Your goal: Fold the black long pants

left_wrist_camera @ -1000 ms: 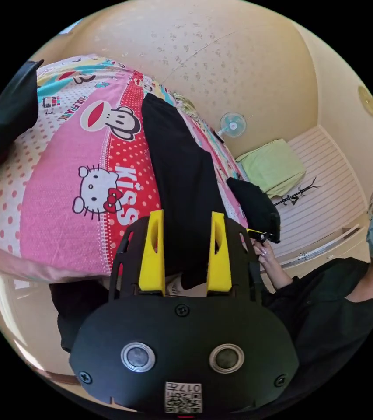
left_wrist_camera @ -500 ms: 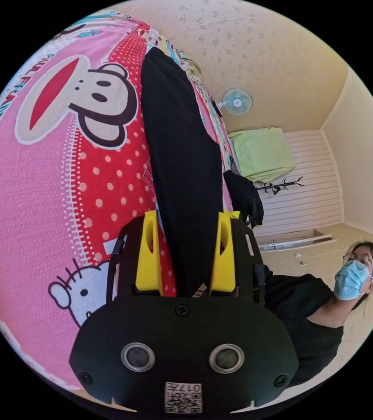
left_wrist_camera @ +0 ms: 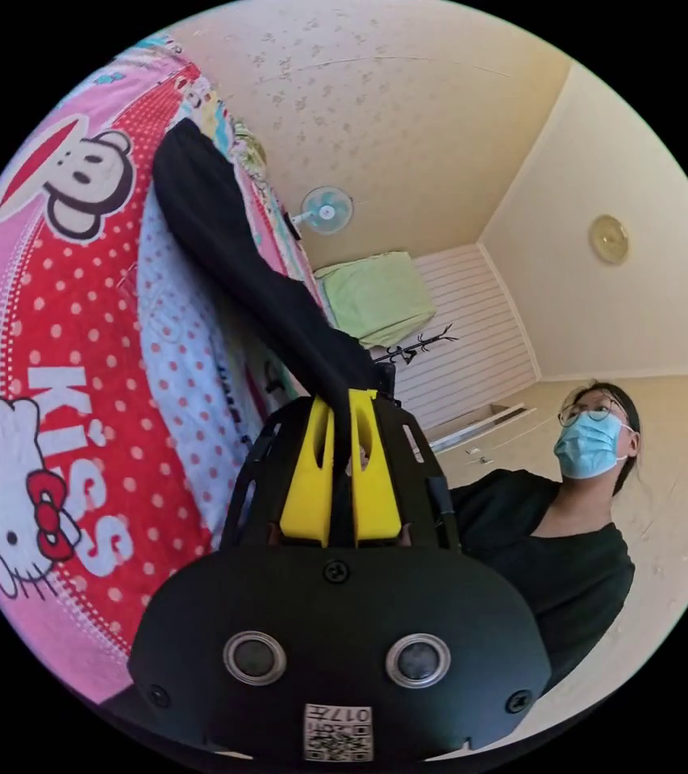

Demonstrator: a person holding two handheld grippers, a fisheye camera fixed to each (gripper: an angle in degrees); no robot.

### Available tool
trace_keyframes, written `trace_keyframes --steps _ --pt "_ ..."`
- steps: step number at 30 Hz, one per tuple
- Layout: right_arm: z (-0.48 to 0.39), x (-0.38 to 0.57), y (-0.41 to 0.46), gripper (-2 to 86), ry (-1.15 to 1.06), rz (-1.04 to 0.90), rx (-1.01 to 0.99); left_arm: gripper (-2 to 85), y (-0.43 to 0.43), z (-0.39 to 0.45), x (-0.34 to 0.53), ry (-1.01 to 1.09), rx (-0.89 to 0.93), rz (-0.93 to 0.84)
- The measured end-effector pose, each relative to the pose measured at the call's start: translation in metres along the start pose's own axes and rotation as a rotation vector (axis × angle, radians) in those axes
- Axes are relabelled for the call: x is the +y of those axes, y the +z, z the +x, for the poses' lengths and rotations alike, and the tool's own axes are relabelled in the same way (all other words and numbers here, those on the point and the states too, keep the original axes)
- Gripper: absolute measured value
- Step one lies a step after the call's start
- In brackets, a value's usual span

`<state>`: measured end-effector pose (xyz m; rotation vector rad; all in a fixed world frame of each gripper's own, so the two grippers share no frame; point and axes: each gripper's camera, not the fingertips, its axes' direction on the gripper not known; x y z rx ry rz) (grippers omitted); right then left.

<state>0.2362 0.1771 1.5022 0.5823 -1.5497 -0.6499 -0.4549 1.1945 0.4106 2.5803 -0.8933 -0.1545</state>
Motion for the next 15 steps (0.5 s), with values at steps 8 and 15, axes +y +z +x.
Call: trace_keyframes --steps 8,15 --pt "-0.206 0.035 -0.095 1.3 -0.550 0.114 -0.115 1.7 -0.002 0.227 0.059 0.490 0.113 0.095" --pt "-0.358 0.051 -0.161 1.2 -0.916 0.203 -0.149 1.6 0.018 0.401 0.084 0.857 0.137 0.143"
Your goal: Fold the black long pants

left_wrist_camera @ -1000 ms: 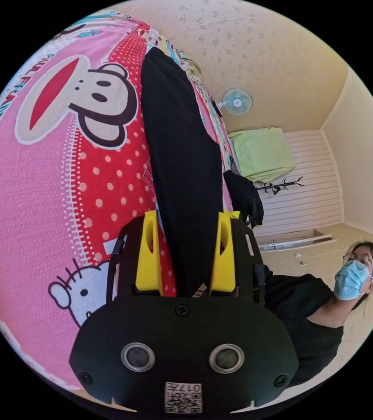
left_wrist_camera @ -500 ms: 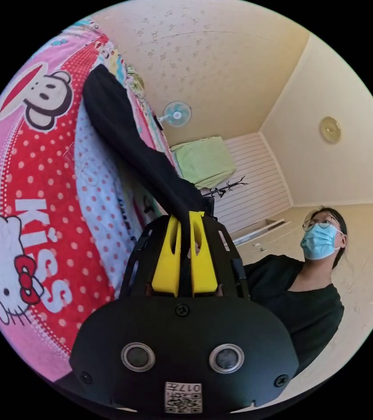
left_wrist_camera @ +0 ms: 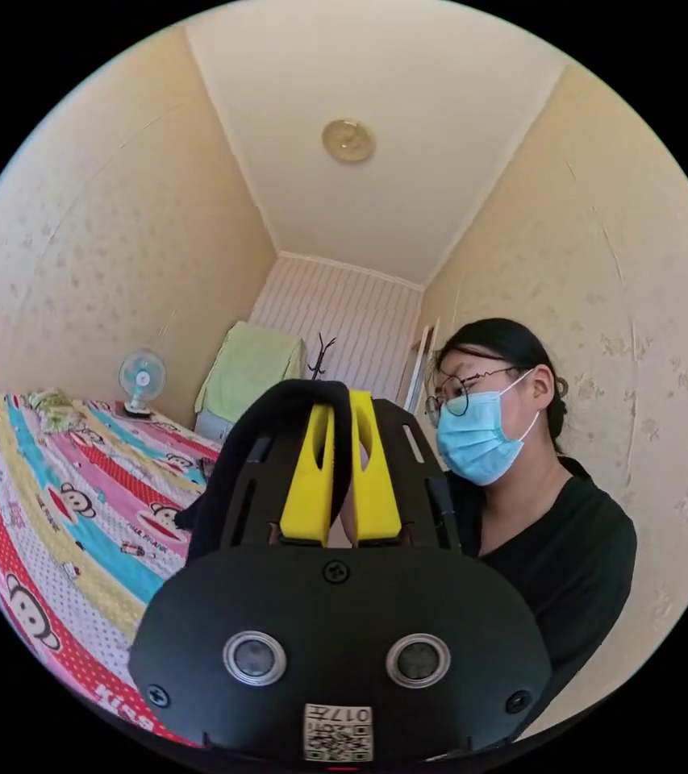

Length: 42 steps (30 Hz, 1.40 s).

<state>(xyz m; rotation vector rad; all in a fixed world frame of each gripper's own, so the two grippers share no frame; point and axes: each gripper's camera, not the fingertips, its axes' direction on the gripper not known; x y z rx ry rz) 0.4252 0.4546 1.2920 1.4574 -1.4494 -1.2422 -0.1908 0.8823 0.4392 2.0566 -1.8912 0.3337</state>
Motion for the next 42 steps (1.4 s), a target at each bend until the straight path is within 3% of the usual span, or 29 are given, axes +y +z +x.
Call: trace_keyframes --steps 4,7,14,21,25,29,32,34,38,42 --pt "-0.026 -0.055 -0.016 1.1 -0.095 0.069 0.047 1.2 0.026 0.034 -0.043 0.036 -0.024 0.092" --pt "-0.009 -0.076 -0.022 1.1 -0.043 0.108 0.089 1.0 0.041 0.029 -0.062 0.065 -0.122 0.105" --pt "0.147 -0.074 -0.027 1.1 0.271 0.133 0.200 0.6 0.062 -0.118 -0.070 -0.227 -0.269 0.110" --pt "0.260 -0.070 -0.011 1.3 0.371 0.107 0.461 1.2 0.092 -0.230 -0.084 -0.271 -0.445 -0.030" --pt "0.317 0.013 0.011 1.7 0.542 -0.031 0.543 3.0 0.101 -0.306 -0.002 -0.458 -0.548 -0.209" --pt "0.353 0.154 0.037 3.4 0.709 -0.211 0.562 5.1 0.095 -0.360 0.140 -0.718 -0.498 -0.308" --pt "0.355 0.250 0.054 7.0 0.827 -0.339 0.561 14.9 0.092 -0.364 0.233 -0.896 -0.498 -0.392" --pt "0.346 0.286 0.059 8.6 0.858 -0.384 0.593 17.0 0.085 -0.356 0.267 -0.950 -0.462 -0.356" --pt "0.334 0.294 0.049 12.0 0.816 -0.344 0.714 18.4 0.046 -0.344 0.266 -0.979 -0.398 -0.114" --pt "0.359 0.276 0.036 17.5 0.808 -0.239 0.777 19.6 0.031 -0.361 0.219 -0.901 -0.526 -0.135"
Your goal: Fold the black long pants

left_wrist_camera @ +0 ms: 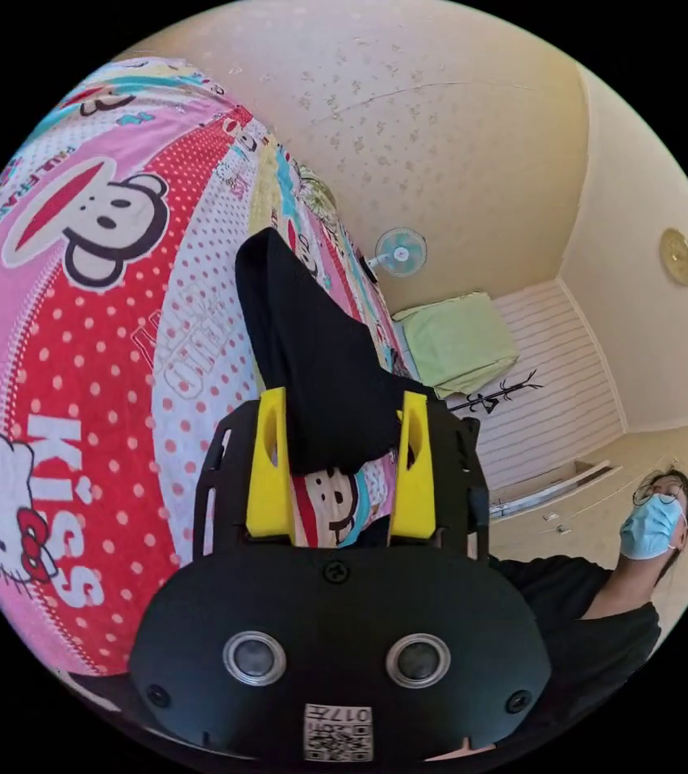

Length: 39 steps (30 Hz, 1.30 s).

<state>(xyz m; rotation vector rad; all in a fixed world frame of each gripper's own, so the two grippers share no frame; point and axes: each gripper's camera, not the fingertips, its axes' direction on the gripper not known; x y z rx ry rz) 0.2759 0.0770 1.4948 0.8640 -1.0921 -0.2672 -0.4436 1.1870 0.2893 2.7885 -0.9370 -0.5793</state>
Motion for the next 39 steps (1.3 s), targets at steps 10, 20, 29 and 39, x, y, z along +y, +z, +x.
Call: trace_keyframes --steps 10,20,29,39 --pt "0.038 -0.005 0.112 17.8 0.237 0.010 -0.064 15.4 0.075 -0.038 -0.058 -0.167 -0.115 -0.042" --pt "0.035 0.047 0.082 7.7 0.167 -0.076 -0.407 7.8 0.055 -0.002 0.026 -0.186 0.086 0.010" --pt "-0.115 0.035 0.063 7.5 -0.218 -0.126 -0.707 8.2 -0.107 0.108 0.090 -0.007 -0.050 0.279" --pt "-0.371 -0.080 0.169 8.4 -0.767 -0.070 -0.962 7.9 -0.364 0.163 0.044 0.326 -0.414 0.792"
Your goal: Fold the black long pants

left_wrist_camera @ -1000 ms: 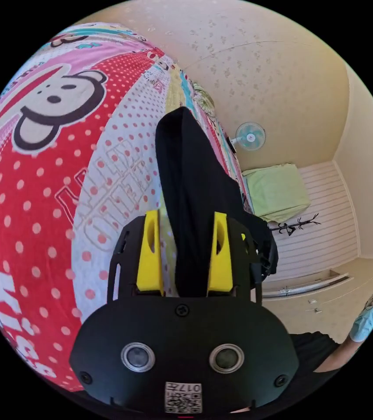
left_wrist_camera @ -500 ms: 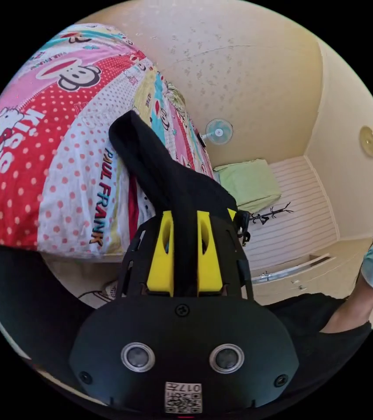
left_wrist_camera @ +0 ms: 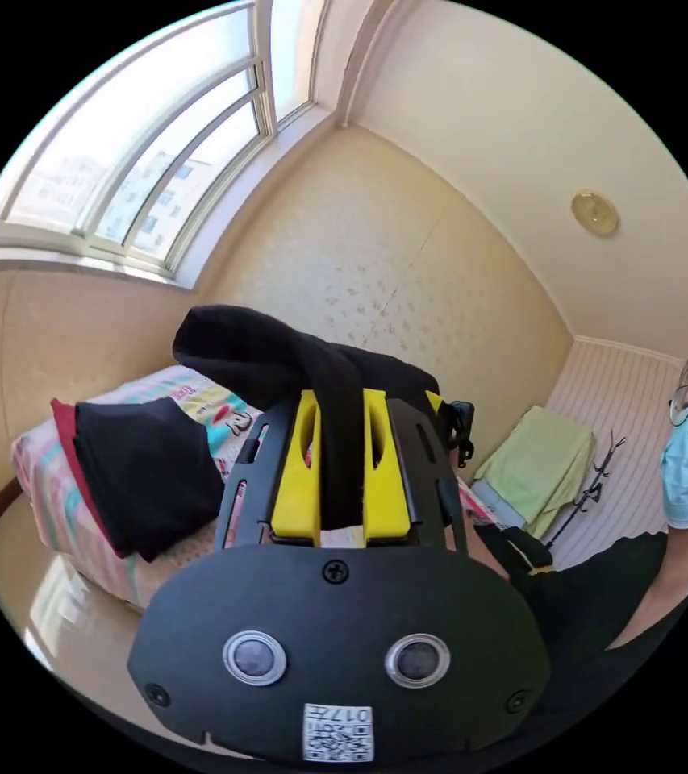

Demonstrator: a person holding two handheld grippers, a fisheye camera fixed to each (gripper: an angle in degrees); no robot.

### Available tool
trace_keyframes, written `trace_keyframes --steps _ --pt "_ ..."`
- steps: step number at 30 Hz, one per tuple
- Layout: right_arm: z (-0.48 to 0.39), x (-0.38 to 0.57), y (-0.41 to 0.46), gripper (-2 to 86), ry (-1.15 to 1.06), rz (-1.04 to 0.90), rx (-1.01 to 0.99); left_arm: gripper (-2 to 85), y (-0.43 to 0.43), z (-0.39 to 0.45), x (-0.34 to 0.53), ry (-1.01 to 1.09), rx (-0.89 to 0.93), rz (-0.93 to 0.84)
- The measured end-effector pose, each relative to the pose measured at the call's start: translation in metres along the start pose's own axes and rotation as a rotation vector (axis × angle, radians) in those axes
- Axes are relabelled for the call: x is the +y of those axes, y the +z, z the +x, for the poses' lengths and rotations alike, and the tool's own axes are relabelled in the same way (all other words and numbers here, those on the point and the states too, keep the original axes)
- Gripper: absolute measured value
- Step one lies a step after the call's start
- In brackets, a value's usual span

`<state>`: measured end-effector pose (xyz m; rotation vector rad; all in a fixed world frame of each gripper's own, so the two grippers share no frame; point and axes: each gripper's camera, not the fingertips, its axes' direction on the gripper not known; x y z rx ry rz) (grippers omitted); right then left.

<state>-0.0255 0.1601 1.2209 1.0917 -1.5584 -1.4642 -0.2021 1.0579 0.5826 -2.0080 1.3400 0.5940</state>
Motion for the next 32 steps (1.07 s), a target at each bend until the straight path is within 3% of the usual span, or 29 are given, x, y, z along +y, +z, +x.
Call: trace_keyframes --steps 3,7,9,10,14,18,22,24,28,31,32 --pt "0.060 -0.014 0.064 9.7 0.072 -0.037 0.016 7.9 0.010 -0.058 -0.023 0.022 -0.217 0.004" --pt "0.181 0.052 0.150 13.6 0.571 -0.274 0.280 8.5 0.051 -0.203 0.021 -0.338 -0.411 -0.154" --pt "0.208 0.101 0.176 14.0 0.672 -0.455 0.398 10.7 0.066 -0.252 0.061 -0.456 -0.510 -0.278" --pt "0.212 0.133 0.183 13.2 0.696 -0.556 0.473 11.9 0.069 -0.275 0.088 -0.507 -0.508 -0.352" --pt "0.181 0.212 0.142 2.9 0.689 -0.565 0.361 11.0 0.011 -0.290 0.151 -0.622 -0.225 -0.149" --pt "0.124 0.255 0.065 1.3 0.672 -0.437 0.368 9.5 0.008 -0.258 0.172 -0.583 -0.196 -0.185" --pt "0.042 0.301 -0.030 0.7 0.697 -0.329 0.553 7.6 0.099 -0.174 0.185 -0.377 -0.123 -0.530" --pt "0.006 0.315 -0.061 0.6 0.713 -0.341 0.645 4.5 0.144 -0.133 0.189 -0.242 -0.013 -0.658" --pt "-0.071 0.338 -0.120 0.5 0.770 -0.379 0.803 3.6 0.266 -0.066 0.201 -0.074 0.137 -1.083" --pt "-0.128 0.345 -0.154 0.7 0.786 -0.393 1.002 3.0 0.347 -0.026 0.244 0.047 0.110 -1.461" --pt "-0.151 0.348 -0.167 0.9 0.786 -0.399 1.071 2.3 0.369 -0.014 0.268 0.117 0.015 -1.565"
